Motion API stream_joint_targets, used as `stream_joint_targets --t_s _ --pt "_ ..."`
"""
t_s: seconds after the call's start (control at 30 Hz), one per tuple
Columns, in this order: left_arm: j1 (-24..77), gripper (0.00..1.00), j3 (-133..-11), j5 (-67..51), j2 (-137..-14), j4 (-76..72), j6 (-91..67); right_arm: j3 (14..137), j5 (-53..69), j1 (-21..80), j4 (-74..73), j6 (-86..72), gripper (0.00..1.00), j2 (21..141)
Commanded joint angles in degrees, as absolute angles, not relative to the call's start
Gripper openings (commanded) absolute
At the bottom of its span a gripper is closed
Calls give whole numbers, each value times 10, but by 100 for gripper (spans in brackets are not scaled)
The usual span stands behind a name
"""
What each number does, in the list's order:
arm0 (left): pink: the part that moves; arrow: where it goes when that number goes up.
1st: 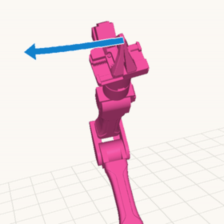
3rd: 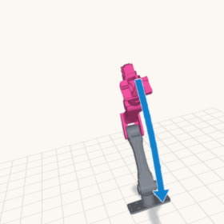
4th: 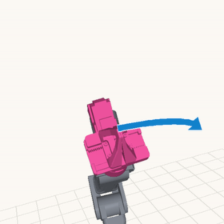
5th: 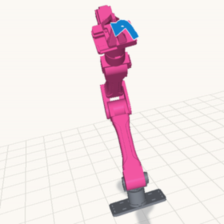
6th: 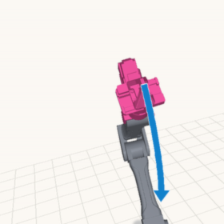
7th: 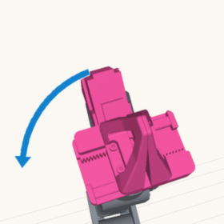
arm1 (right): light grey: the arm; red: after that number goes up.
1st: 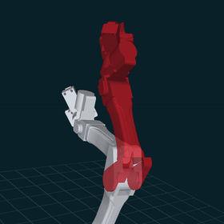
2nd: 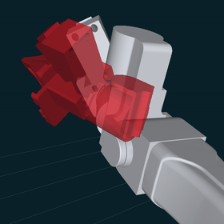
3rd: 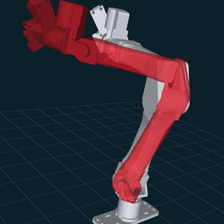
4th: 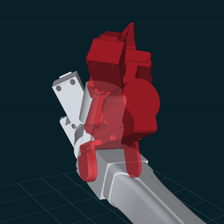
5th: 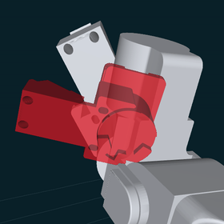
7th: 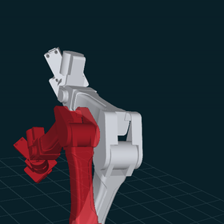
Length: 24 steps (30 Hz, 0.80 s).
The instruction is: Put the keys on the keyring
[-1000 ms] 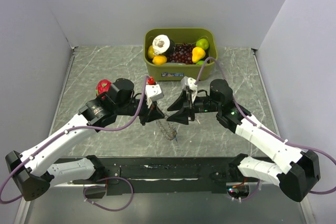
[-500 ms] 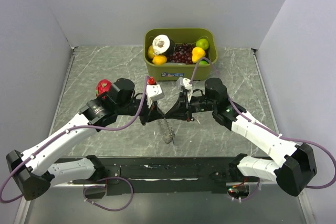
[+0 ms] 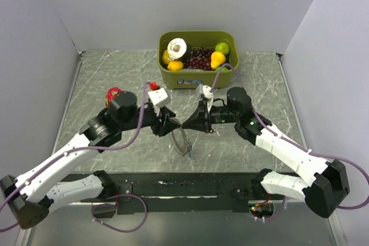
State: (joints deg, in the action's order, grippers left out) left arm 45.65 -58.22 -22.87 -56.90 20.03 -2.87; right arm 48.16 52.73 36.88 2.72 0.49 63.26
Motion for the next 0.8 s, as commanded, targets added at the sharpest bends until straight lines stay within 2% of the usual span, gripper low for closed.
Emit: stream_joint_targets --t_s 0.0,0.1,0.17,0.3,0.4,0.6,0.77 --pt "438 55 -540 -200 -512 80 -88 462 508 367 126 -32 0 587" --pt "400 55 -501 -277 -490 8 -124 436 505 361 168 -61 0 568" --pt "373 52 -465 -380 -479 -38 -159 424 511 355 204 -82 0 559" --pt "300 51 -395 -517 -467 -240 -254 422 534 351 239 -113 0 555" --pt "287 50 -385 -570 -484 -284 -294 424 530 350 251 -133 0 555" --pt "286 50 -373 -610 -519 -349 -339 423 509 349 270 -160 0 558" --pt "287 47 -392 -592 -537 -283 -297 427 498 350 270 -172 0 568"
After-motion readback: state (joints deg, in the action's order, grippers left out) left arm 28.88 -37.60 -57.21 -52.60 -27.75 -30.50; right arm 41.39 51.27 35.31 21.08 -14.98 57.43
